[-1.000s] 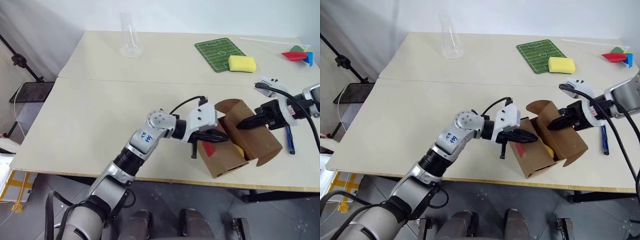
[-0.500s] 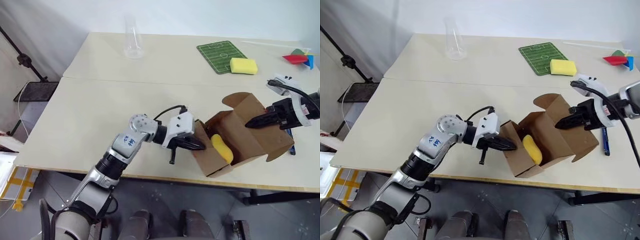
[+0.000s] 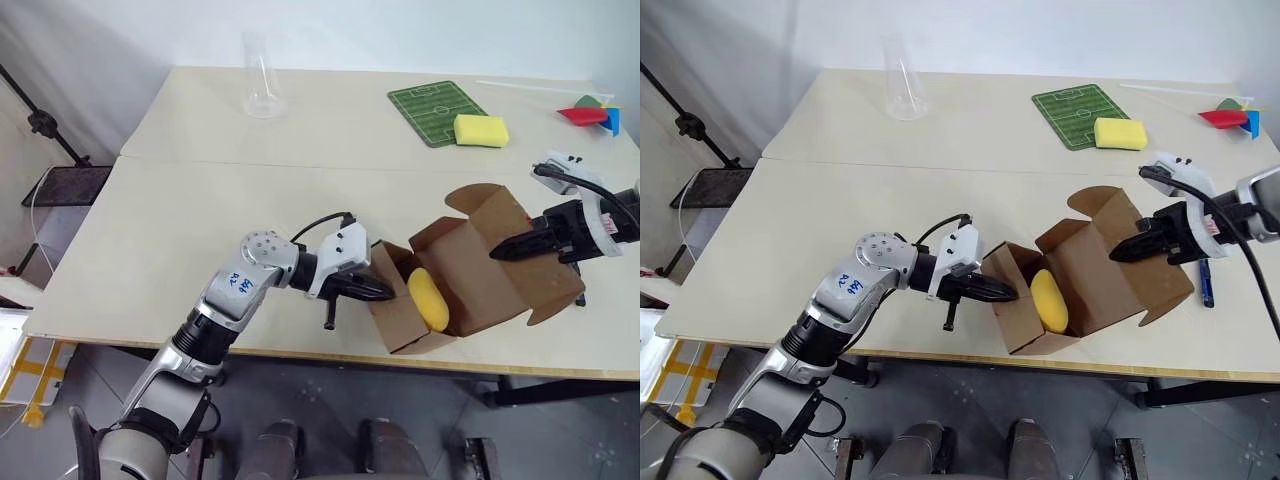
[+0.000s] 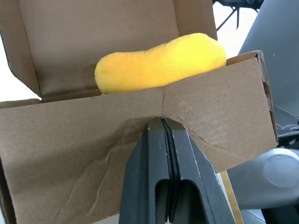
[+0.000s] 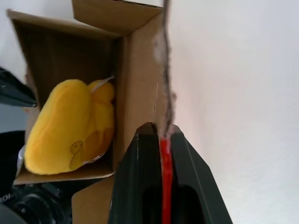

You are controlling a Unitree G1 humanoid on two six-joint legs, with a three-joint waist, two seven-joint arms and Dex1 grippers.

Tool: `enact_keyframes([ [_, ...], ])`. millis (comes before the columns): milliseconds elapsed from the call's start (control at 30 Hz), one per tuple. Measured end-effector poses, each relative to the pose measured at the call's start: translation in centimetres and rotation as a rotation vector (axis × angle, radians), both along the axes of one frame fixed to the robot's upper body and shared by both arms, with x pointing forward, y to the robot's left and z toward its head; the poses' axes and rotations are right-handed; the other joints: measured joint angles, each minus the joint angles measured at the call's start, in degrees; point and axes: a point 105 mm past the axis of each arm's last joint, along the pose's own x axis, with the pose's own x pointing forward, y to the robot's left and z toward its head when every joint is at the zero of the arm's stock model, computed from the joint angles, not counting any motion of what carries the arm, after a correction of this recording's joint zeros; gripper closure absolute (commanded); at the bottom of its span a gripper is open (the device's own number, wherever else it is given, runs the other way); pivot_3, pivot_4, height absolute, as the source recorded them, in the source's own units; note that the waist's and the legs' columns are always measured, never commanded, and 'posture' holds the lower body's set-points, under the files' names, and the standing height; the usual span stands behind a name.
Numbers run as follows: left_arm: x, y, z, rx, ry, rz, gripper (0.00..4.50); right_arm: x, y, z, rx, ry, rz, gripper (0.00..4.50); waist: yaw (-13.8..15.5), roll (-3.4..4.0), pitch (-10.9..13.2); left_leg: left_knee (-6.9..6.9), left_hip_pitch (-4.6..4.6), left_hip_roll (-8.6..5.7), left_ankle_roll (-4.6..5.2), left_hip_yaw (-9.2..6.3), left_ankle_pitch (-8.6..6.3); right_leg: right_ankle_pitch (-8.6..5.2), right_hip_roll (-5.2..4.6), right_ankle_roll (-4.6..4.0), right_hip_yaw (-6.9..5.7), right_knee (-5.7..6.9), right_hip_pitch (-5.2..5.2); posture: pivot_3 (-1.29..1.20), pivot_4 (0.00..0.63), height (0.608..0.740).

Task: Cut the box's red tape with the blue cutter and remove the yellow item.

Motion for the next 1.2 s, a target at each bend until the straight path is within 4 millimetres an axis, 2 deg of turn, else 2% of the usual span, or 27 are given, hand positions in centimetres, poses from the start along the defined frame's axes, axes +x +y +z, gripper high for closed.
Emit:
enact_keyframes([
  [133, 0.1, 1.7, -1.0, 0.066, 0.046, 0.042, 4.50, -0.2, 0.3, -1.0, 0.019, 0.024, 0.004, 4.36, 0.14, 0.01, 0.00, 0.02, -0.02, -0.04, -0.01, 0.01, 0.01, 0.00, -0.02, 0.00, 0.01, 0.00, -0.03, 0.00, 0.150, 0.740],
  [300, 0.1, 1.7, -1.5, 0.073, 0.067, 0.057, 4.50, -0.1, 0.6, -0.9, 0.008, -0.011, 0.007, 4.36, 0.48, 0.01, 0.00, 0.05, -0.09, -0.12, 0.01, -0.04, 0.00, 0.00, -0.05, 0.00, -0.03, -0.01, -0.03, 0.00, 0.150, 0.740],
  [600, 0.6, 2.0, -2.0, 0.092, 0.073, 0.086, 4.50, 0.5, 0.7, -2.4, 0.012, -0.020, -0.025, 4.36, 0.24, 0.01, 0.00, 0.05, -0.08, -0.10, 0.01, -0.03, 0.00, 0.00, -0.02, 0.00, -0.04, 0.04, -0.04, 0.00, 0.150, 0.740],
  [700, 0.7, 2.2, -2.1, 0.103, 0.073, 0.090, 3.95, 0.6, 0.8, -3.1, 0.015, -0.040, -0.034, 4.50, 0.24, 0.01, 0.00, 0.05, -0.08, -0.09, 0.01, -0.04, 0.00, 0.00, -0.03, 0.00, -0.05, 0.06, -0.03, 0.00, 0.150, 0.740],
  [767, 0.8, 2.3, -2.1, 0.101, 0.070, 0.089, 3.40, 0.7, 0.9, -3.6, -0.013, -0.064, -0.035, 4.50, 0.24, 0.01, 0.00, 0.09, -0.08, -0.10, 0.01, -0.03, 0.00, 0.00, -0.03, 0.00, -0.04, 0.14, -0.05, 0.00, 0.150, 0.740],
  [867, 1.0, 2.5, -1.8, 0.088, 0.065, 0.099, 2.59, 0.7, 1.0, -3.0, -0.051, -0.123, -0.022, 3.85, 0.19, 0.01, 0.00, 0.11, -0.07, -0.10, 0.01, -0.03, 0.01, 0.00, -0.02, 0.00, -0.02, 0.25, -0.10, 0.00, 0.150, 0.740],
  [1000, 1.9, 3.2, -1.1, 0.075, 0.041, 0.136, 1.47, 0.3, 1.7, -1.8, -0.029, -0.188, 0.026, 2.55, 0.19, 0.01, 0.00, 0.11, -0.07, -0.11, 0.01, -0.03, 0.01, 0.00, 0.01, 0.00, -0.03, 0.27, -0.10, 0.00, 0.150, 0.740],
  [1067, 2.6, 3.7, 0.1, 0.046, 0.002, 0.167, 0.85, -0.5, 1.6, -1.8, -0.011, -0.195, 0.058, 1.85, 0.46, 0.01, 0.00, 0.10, -0.10, -0.16, 0.02, -0.04, 0.00, 0.00, 0.02, 0.00, -0.05, 0.29, -0.12, 0.00, 0.150, 0.740],
  [1167, 3.4, 4.9, 2.3, -0.009, -0.028, 0.211, 0.00, -1.8, 0.0, -2.1, -0.079, -0.260, 0.145, 0.83, 0.91, 0.01, 0.00, 0.11, -0.14, -0.26, 0.16, -0.09, -0.07, 0.00, 0.08, 0.01, -0.08, 0.38, -0.18, 0.00, 0.150, 0.740],
  [1200, 3.6, 5.9, 2.7, -0.014, -0.025, 0.234, 0.00, -2.2, -0.6, -2.1, -0.104, -0.288, 0.183, 0.53, 0.66, 0.00, 0.00, 0.11, -0.11, -0.27, 0.22, -0.03, -0.10, 0.01, 0.10, 0.02, -0.08, 0.40, -0.18, 0.00, 0.150, 0.740],
])
